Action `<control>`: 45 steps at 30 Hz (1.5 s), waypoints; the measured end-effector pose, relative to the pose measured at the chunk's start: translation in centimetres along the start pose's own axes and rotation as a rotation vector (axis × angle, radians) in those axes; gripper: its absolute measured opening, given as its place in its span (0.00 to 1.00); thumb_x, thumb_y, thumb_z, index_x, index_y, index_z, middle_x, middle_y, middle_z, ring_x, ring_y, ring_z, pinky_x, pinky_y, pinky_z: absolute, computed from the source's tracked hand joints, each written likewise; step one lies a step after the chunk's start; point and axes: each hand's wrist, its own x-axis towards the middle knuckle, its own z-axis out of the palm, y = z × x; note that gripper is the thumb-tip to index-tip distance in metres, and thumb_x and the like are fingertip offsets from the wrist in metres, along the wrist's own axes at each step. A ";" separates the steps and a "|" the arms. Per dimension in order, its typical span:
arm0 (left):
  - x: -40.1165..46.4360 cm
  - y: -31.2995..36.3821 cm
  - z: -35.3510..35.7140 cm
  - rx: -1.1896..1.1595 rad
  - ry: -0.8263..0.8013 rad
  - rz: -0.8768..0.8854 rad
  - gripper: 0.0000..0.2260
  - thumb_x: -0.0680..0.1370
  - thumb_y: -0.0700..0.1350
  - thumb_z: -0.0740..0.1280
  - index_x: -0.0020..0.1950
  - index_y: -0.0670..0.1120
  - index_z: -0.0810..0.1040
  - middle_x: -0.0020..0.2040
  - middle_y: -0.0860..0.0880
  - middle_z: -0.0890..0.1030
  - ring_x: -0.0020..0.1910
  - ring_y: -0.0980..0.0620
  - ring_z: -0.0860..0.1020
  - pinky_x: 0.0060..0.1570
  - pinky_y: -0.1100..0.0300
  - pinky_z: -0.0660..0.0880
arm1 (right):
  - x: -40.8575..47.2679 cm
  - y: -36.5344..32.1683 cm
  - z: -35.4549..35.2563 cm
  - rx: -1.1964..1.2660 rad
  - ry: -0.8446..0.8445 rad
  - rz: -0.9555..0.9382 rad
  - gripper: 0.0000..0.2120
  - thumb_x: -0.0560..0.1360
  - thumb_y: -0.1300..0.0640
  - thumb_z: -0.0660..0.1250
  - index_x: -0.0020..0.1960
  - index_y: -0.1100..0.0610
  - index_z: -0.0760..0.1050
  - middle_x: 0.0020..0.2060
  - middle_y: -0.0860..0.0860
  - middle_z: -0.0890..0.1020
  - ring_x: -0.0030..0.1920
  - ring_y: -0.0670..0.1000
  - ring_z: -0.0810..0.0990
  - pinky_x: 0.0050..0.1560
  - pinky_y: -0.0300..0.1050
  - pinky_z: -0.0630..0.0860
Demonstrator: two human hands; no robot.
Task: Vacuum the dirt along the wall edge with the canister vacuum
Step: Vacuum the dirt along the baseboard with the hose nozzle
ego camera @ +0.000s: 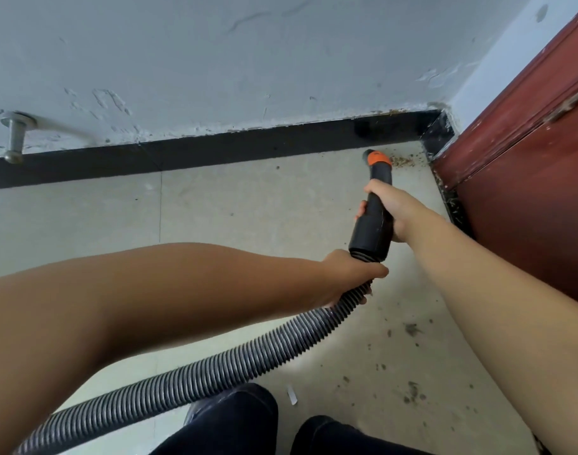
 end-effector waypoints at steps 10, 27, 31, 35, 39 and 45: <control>-1.0 -3.2 -2.0 -0.095 0.089 -0.054 0.12 0.75 0.42 0.70 0.54 0.39 0.72 0.35 0.45 0.75 0.29 0.49 0.74 0.30 0.61 0.76 | 0.5 2.4 4.9 -0.247 -0.170 0.035 0.08 0.73 0.59 0.66 0.48 0.58 0.68 0.26 0.53 0.77 0.25 0.51 0.77 0.33 0.44 0.79; -3.4 -5.1 -3.7 -0.152 0.085 -0.049 0.08 0.75 0.43 0.69 0.46 0.41 0.72 0.34 0.45 0.75 0.26 0.51 0.75 0.24 0.65 0.74 | -0.9 4.0 8.0 -0.348 -0.193 0.073 0.09 0.72 0.58 0.67 0.48 0.58 0.69 0.27 0.53 0.78 0.26 0.51 0.77 0.33 0.44 0.79; -2.6 -4.2 -2.2 -0.035 -0.005 -0.049 0.11 0.75 0.44 0.70 0.52 0.40 0.72 0.35 0.46 0.75 0.28 0.51 0.75 0.27 0.64 0.75 | -1.4 3.5 4.1 -0.234 -0.088 0.032 0.08 0.72 0.58 0.66 0.46 0.59 0.69 0.26 0.53 0.77 0.25 0.51 0.77 0.33 0.44 0.79; -1.7 -3.0 0.4 0.043 -0.099 -0.054 0.11 0.75 0.45 0.70 0.51 0.41 0.72 0.36 0.46 0.75 0.28 0.51 0.75 0.26 0.64 0.75 | -2.1 2.8 -0.5 -0.086 0.018 0.021 0.07 0.74 0.59 0.65 0.47 0.58 0.67 0.24 0.53 0.76 0.23 0.51 0.76 0.31 0.44 0.79; -0.6 -1.4 2.9 0.084 -0.132 -0.074 0.15 0.75 0.45 0.71 0.56 0.39 0.72 0.36 0.46 0.76 0.29 0.51 0.75 0.28 0.62 0.75 | -2.4 1.7 -3.8 -0.002 0.086 0.015 0.08 0.74 0.60 0.66 0.48 0.57 0.67 0.24 0.53 0.76 0.22 0.52 0.76 0.30 0.45 0.78; 1.5 1.7 3.8 0.137 -0.119 -0.046 0.18 0.76 0.45 0.71 0.60 0.38 0.72 0.38 0.45 0.75 0.31 0.50 0.75 0.29 0.60 0.74 | -1.3 -0.9 -5.8 0.063 0.187 -0.020 0.07 0.74 0.59 0.66 0.47 0.57 0.67 0.23 0.53 0.77 0.22 0.51 0.76 0.29 0.43 0.78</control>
